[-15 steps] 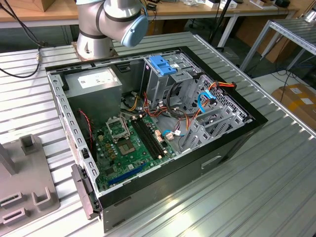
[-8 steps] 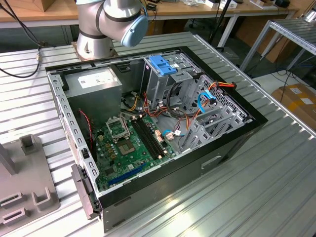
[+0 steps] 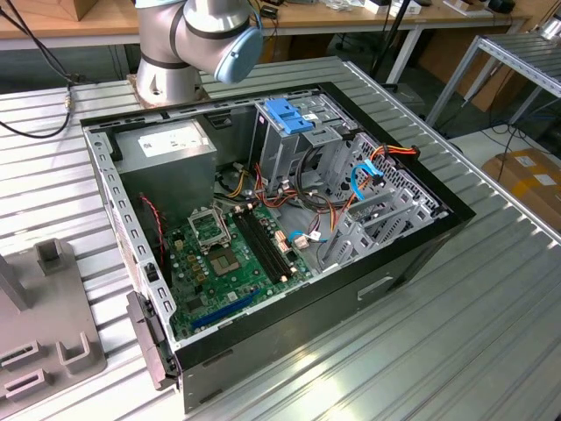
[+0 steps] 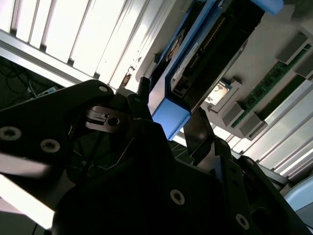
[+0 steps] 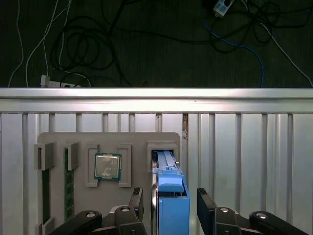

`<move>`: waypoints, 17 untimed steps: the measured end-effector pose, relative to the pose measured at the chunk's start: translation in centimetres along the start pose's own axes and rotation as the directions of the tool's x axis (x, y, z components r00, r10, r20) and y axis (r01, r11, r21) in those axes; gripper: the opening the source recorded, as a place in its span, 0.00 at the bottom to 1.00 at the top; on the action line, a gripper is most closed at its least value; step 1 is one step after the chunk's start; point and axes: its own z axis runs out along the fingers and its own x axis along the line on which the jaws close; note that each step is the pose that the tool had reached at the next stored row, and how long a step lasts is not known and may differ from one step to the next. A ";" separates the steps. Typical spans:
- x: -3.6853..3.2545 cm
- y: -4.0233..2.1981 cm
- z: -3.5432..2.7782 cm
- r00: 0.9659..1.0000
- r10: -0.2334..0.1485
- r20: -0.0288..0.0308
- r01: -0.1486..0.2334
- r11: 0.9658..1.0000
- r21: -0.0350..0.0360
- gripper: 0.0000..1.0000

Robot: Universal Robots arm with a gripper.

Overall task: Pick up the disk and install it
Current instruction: 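Pick up the disk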

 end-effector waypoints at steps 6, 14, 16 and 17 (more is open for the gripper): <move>0.00 0.02 0.00 1.000 0.000 0.000 0.000 1.000 0.000 0.55; 0.00 0.04 0.00 1.000 0.000 0.000 0.000 1.000 0.000 0.36; 0.00 0.05 0.00 1.000 0.000 0.000 0.000 1.000 0.000 0.36; 0.00 0.05 0.00 1.000 0.000 0.000 0.000 1.000 0.000 0.36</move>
